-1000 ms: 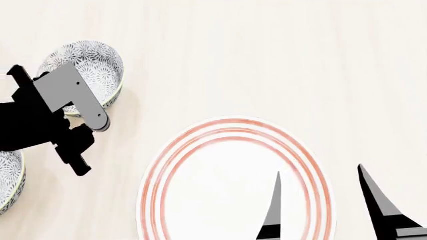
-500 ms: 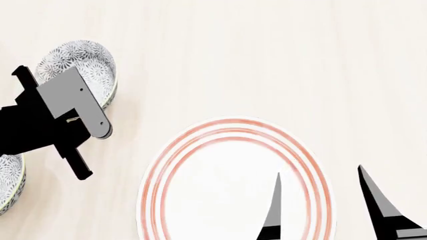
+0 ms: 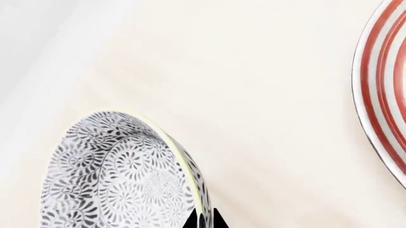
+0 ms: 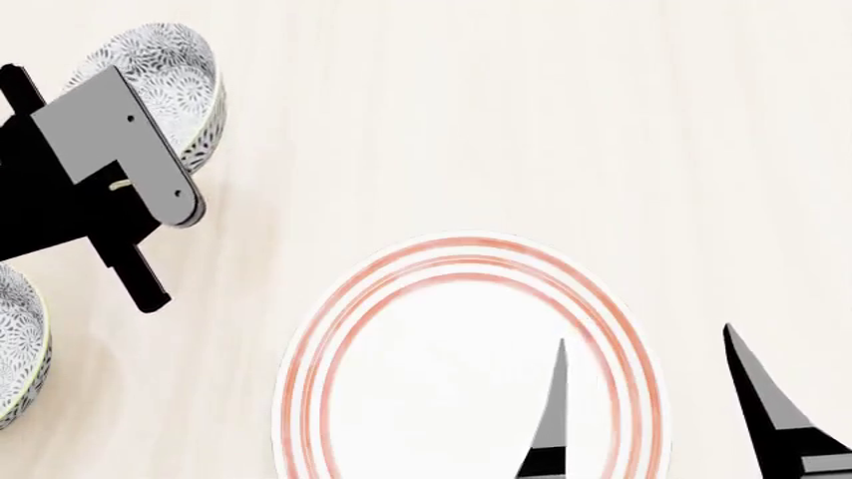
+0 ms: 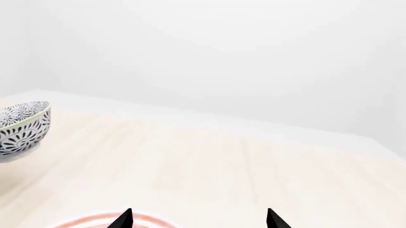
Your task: Pick up the bowl and put it in the front on the plate.
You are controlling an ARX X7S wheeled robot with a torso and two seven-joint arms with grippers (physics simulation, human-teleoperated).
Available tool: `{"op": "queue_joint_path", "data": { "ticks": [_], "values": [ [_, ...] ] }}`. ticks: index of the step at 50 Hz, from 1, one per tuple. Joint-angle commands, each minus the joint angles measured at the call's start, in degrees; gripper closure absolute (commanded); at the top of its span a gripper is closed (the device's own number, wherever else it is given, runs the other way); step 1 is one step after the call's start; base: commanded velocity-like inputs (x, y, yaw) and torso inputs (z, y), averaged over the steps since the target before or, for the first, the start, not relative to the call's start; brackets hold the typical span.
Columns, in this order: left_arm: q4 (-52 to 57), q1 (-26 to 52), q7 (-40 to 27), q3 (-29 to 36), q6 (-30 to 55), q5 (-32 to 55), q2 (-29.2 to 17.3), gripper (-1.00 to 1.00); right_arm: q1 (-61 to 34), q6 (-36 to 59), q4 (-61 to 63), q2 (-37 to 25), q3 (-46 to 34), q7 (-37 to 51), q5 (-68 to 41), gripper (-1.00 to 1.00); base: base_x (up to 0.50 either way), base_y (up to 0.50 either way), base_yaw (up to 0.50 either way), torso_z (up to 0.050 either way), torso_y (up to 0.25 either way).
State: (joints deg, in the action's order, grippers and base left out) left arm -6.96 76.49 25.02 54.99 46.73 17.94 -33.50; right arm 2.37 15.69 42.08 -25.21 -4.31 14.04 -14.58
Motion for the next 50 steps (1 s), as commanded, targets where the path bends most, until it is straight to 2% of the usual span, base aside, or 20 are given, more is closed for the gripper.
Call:
{"op": "queue_joint_path", "data": {
  "ticks": [1,5,13,24,28,30,36,45,50],
  "values": [
    [5.61,3.34,-0.22,-2.45,2.58,1.11,-0.71,1.00,0.42,0.56,1.26,-0.61,1.17,0.65,-0.52,-1.00,0.00,0.00,0.00,0.000,0.000],
    [9.63,5.08,0.33,-3.42,4.66,2.29,-1.34,1.00,0.72,0.71,1.59,-0.86,1.75,0.96,-0.64,-1.00,0.00,0.00,0.00,0.000,0.000],
    [22.55,2.33,0.28,-3.67,7.49,5.59,-4.06,1.00,1.88,0.19,1.33,-0.89,2.46,1.34,-0.85,-1.00,0.00,0.00,0.00,0.000,0.000],
    [32.88,-1.47,-2.02,-5.30,9.00,9.17,-4.56,1.00,3.17,2.01,1.79,-1.84,7.77,3.45,-2.99,-1.00,0.00,0.00,0.00,0.000,0.000],
    [32.95,-1.47,-2.06,-5.30,9.05,9.23,-4.58,1.00,3.17,2.02,1.81,-1.90,7.76,3.50,-3.04,-1.00,0.00,0.00,0.00,0.000,0.000],
    [38.65,-4.27,-3.41,-6.07,9.86,11.47,-5.31,1.00,3.93,2.91,3.19,-2.56,10.63,4.45,-3.98,-1.00,0.00,0.00,0.00,0.000,0.000],
    [45.82,-9.71,-6.51,-6.54,10.77,14.11,-6.18,1.00,3.81,2.86,3.14,-2.60,10.29,4.69,-3.49,-1.00,0.00,0.00,0.00,0.000,0.000],
    [50.69,-14.38,-10.24,-3.54,10.09,12.44,-6.06,1.00,4.01,2.45,3.02,-2.63,9.69,4.77,-2.83,-1.00,0.00,0.00,0.00,0.000,0.000],
    [53.80,-15.28,-12.54,-2.15,12.31,12.51,-4.47,1.00,4.11,2.30,2.77,-2.67,9.71,4.81,-2.78,-1.00,0.00,0.00,0.00,0.000,0.000]
  ]
}}
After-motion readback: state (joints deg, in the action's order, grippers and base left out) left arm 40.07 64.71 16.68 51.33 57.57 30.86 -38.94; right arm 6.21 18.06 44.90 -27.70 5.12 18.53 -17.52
